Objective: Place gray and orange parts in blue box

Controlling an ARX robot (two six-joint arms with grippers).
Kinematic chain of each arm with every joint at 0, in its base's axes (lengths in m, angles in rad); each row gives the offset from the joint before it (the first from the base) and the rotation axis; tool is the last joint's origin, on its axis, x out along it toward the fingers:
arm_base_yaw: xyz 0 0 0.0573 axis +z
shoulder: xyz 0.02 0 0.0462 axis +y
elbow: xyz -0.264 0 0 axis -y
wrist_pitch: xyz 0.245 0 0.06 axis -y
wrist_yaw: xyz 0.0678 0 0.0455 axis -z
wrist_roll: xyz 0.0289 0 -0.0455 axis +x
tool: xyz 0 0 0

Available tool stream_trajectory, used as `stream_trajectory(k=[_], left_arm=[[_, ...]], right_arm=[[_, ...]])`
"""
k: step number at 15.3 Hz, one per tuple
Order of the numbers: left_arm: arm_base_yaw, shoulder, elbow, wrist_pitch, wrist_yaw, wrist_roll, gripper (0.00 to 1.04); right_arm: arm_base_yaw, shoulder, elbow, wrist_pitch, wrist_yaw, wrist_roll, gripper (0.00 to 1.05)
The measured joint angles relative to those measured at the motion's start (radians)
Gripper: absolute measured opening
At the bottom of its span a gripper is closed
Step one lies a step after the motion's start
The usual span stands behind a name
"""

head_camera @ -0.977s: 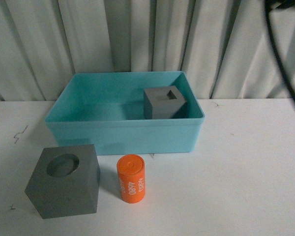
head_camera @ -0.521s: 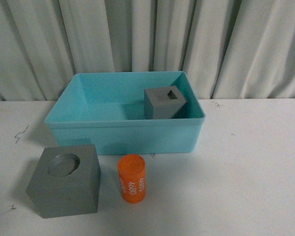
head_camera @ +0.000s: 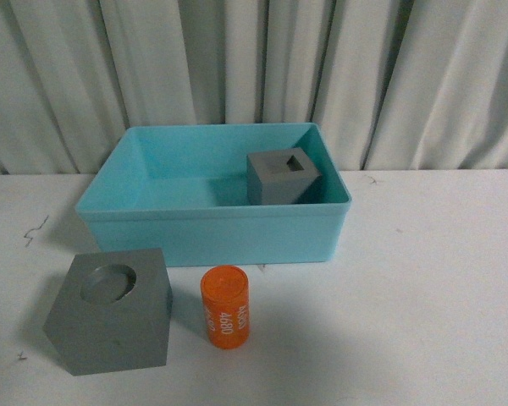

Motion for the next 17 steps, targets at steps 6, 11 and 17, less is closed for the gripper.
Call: stream_trajectory(k=[6,11,17], left_arm=[[0.0,0.0,0.0,0.0,0.0,0.0,0.98],[0.0,0.0,0.0,0.0,0.0,0.0,0.98],[0.0,0.0,0.0,0.0,0.0,0.0,0.98]], right_arm=[[0.0,-0.301,-0.097,-0.175,0.0,0.0,0.02],[0.0,-0.455,-0.097,-0.323,0.0,-0.001,0.02],[0.0,-0.572,-0.097,-0.44,0.0,0.0,0.02]])
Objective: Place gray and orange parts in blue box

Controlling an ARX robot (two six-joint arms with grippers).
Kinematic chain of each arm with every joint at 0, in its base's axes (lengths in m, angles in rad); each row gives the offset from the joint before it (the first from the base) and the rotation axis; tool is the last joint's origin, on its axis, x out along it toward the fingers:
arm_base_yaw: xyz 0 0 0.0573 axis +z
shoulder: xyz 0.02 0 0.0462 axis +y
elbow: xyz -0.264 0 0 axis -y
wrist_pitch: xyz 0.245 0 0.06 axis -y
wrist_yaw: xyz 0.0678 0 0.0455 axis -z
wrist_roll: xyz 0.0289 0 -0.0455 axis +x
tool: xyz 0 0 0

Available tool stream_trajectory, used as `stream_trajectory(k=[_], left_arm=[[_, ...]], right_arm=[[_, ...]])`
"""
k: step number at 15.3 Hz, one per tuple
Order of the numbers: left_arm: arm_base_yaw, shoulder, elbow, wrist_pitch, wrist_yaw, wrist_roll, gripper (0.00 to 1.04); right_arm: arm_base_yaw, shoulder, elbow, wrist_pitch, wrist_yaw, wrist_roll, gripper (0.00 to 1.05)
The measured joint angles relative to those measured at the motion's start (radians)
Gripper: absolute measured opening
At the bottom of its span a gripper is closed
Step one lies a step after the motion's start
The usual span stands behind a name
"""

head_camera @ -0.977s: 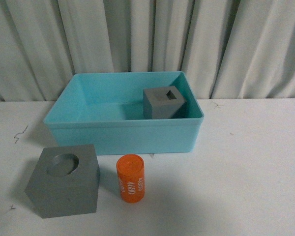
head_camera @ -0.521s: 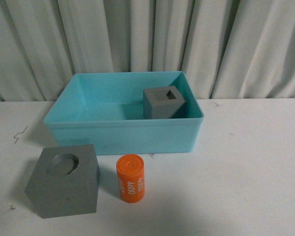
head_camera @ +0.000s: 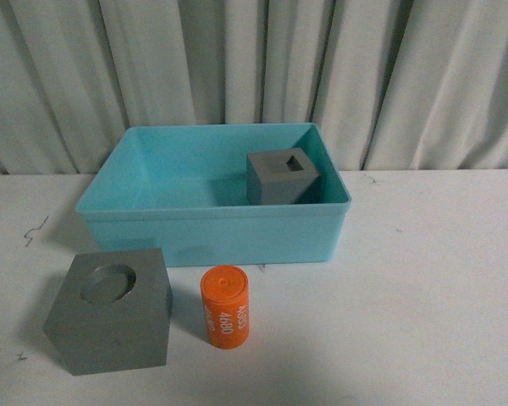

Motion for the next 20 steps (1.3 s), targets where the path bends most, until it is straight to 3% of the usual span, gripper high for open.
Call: stream_trajectory(k=[9,11,16,19,20], left_arm=[[0.0,0.0,0.0,0.0,0.0,0.0,0.98],[0.0,0.0,0.0,0.0,-0.001,0.0,0.98],[0.0,0.0,0.0,0.0,0.0,0.0,0.98],[0.0,0.0,0.0,0.0,0.0,0.0,0.98],[0.0,0.0,0.0,0.0,0.0,0.0,0.98]], right_arm=[[0.0,-0.122,0.0,-0.132,0.0,0.0,0.02],[0.0,-0.25,0.0,-0.3,-0.002,0.0,0.02],[0.0,-0.282,0.0,-0.294,-0.002,-0.001,0.02],[0.0,-0.282,0.0,-0.294,-0.002,-0.001,0.38],[0.0,-0.282,0.0,-0.294,-0.002,-0.001,0.62]])
